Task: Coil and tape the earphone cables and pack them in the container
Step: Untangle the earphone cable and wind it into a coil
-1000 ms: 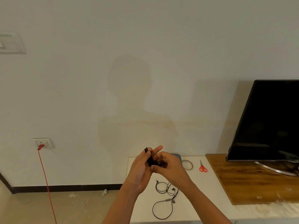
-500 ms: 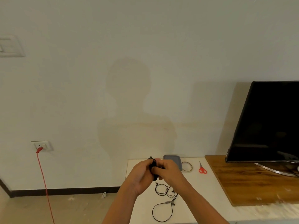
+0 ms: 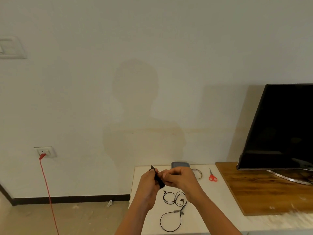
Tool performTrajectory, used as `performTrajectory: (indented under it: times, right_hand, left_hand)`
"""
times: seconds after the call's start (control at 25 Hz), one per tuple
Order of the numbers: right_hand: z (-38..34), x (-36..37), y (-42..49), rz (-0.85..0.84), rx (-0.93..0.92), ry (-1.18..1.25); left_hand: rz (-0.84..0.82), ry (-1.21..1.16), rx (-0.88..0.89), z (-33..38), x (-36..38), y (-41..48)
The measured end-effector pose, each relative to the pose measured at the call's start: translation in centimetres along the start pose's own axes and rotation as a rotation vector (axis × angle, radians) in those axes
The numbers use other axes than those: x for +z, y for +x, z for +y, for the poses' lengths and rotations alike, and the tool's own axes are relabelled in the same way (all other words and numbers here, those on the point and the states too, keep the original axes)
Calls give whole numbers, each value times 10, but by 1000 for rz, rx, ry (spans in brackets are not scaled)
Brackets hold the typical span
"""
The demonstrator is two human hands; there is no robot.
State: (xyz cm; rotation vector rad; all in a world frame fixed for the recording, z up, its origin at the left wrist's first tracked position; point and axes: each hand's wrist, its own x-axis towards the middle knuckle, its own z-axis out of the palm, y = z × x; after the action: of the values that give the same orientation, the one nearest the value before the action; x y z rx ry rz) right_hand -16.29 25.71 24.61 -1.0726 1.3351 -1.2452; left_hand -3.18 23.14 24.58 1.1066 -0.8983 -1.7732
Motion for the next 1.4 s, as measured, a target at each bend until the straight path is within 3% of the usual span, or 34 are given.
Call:
performTrajectory:
  times: [0.2,0.44,0.6,0.8,0.96,1.2,1.4]
  right_hand:
    - [-5,-13,-3,-182,-38,-259]
    - [-18,-6,-9,-226,-220,-523]
    - [-20,2,-14,-250,-313,-538]
    - [-27,-3,-13,-194,-304,-384]
    - [-26,-5,-11,-122,-439,-409]
    - [-16,-8,-3,-155,-632,-537]
    - [-19,-6,7,-250,-834,-884]
  left_hand:
    - [-97,238,-43,13,-12,1]
    - [-185,667,105,14,-21,6]
    - [-185,649,142,9,-16,1]
    - [-401,450,190,12,-20,-8]
    - [-392,475,237,13,-20,-10]
    - [-333,547,234,14,-17,-15]
    - [-266,419,112,18,-12,-19]
